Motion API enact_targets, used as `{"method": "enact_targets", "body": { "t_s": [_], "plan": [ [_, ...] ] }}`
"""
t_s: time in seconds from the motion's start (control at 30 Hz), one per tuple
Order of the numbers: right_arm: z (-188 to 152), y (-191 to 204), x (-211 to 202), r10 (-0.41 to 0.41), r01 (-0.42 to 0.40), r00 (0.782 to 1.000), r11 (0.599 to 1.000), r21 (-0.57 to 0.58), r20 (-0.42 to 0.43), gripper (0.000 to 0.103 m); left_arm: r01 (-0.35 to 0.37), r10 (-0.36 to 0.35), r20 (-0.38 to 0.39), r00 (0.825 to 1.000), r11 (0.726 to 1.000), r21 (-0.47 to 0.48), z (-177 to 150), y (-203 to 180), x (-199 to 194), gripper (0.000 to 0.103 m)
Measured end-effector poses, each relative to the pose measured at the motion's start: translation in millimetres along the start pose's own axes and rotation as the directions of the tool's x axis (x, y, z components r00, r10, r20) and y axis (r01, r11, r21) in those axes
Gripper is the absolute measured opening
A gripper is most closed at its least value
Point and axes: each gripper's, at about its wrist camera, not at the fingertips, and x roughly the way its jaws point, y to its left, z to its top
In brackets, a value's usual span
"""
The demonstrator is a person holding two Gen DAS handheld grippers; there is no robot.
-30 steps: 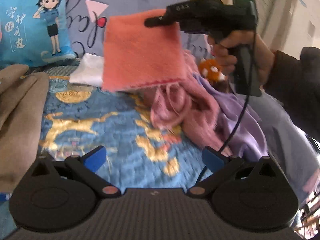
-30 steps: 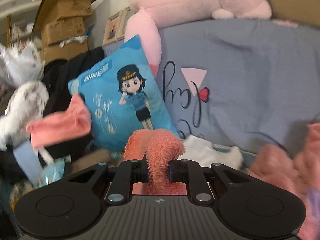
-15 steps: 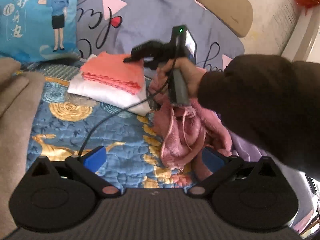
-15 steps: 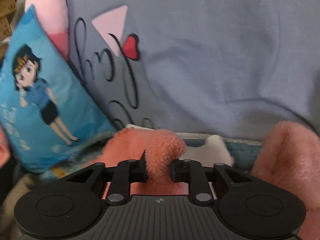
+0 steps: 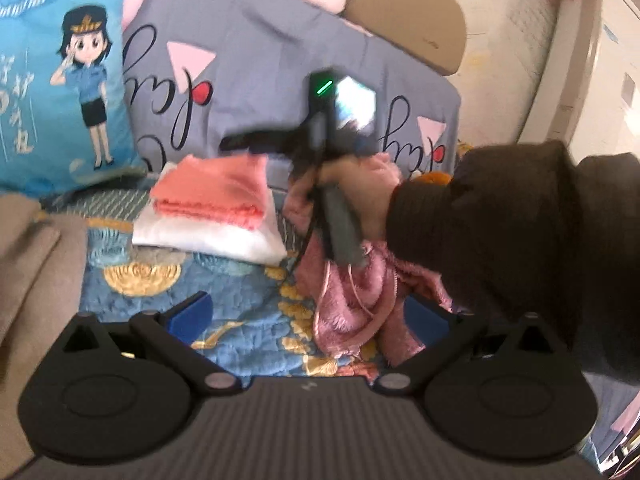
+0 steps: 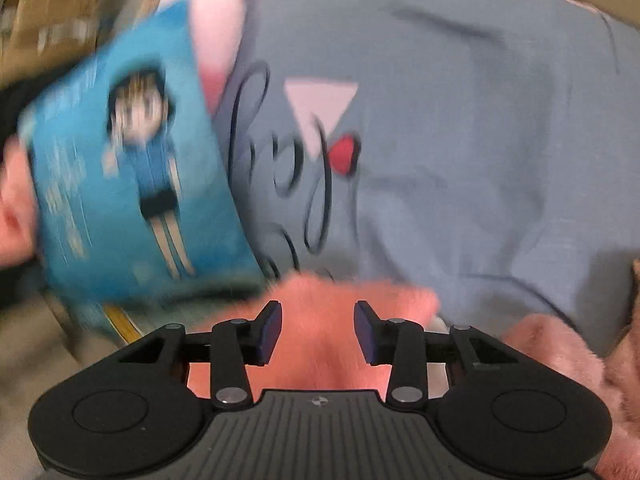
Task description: Fold towel
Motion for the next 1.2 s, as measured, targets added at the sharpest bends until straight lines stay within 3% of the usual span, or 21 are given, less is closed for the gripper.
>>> {"method": "enact_targets", "body": {
  "t_s": [0.17,0.27,0.37,0.5,0.6,0.8,0.87,0.97,1.03,1.07,1.2],
  "plan": [
    [-33.1,-4.4,32.8,-0.103,0.105,0.992,0.994,0.017,-0.073,0.025,0.003,-0.003,0.010,1.000,1.000,0.011,0.9,1.1,-4.9,0.103],
    [-22.1,-4.9,28.7,-0.092,0.092,0.992,0.996,-0.002,-0.088,0.026,0.014,-0.014,0.021,1.000,1.000,-0.005,2.4,4.5,-8.0,0.103],
    [-10.4,-1.5,1.8,-0.100,0.100,0.994,0.995,-0.004,-0.047,0.026,0.032,-0.032,0.017,0.999,0.999,-0.031,3.6,8.9,-9.3,0.103],
    [-2.2,-14.7,-66.2,-0.146,0.146,0.989,0.987,0.065,-0.001,0.034,0.022,-0.022,0.018,1.000,1.000,-0.015,4.5,10.1,-14.5,0.103],
    [-15.4,-32.9,-131.4,-0.185,0.182,0.983,0.976,0.116,0.012,0.039,0.008,-0.008,0.013,1.000,1.000,-0.004,3.6,10.5,-21.1,0.103],
    [-93.4,-74.5,-265.7,-0.241,0.248,0.965,0.966,0.066,-0.104,0.047,-0.003,0.003,-0.022,1.000,1.000,-0.006,-5.1,12.7,-24.3,0.103],
    [-121.9,-73.9,-299.1,-0.255,0.264,0.954,0.964,0.037,-0.157,0.057,-0.020,0.021,-0.046,0.999,1.000,0.010,-11.3,8.2,-21.6,0.103],
    [-155.8,-58.9,-343.5,-0.293,0.296,0.934,0.955,-0.012,-0.206,0.073,-0.094,0.100,-0.066,0.993,0.992,0.084,-20.2,-22.9,-24.5,0.103],
    [-169.2,-42.1,-366.8,-0.316,0.317,0.925,0.948,-0.029,-0.210,0.092,-0.142,0.153,-0.076,0.985,0.981,0.135,-26.2,-43.6,-26.4,0.103],
    [-172.1,-34.6,-375.5,-0.325,0.327,0.922,0.945,-0.028,-0.212,0.097,-0.165,0.179,-0.080,0.981,0.973,0.160,-29.2,-54.0,-27.4,0.103],
    [-165.0,-16.5,-401.4,-0.362,0.373,0.917,0.927,0.038,-0.170,0.098,-0.253,0.284,-0.086,0.955,0.931,0.262,-39.7,-96.3,-31.9,0.103]
  ]
}}
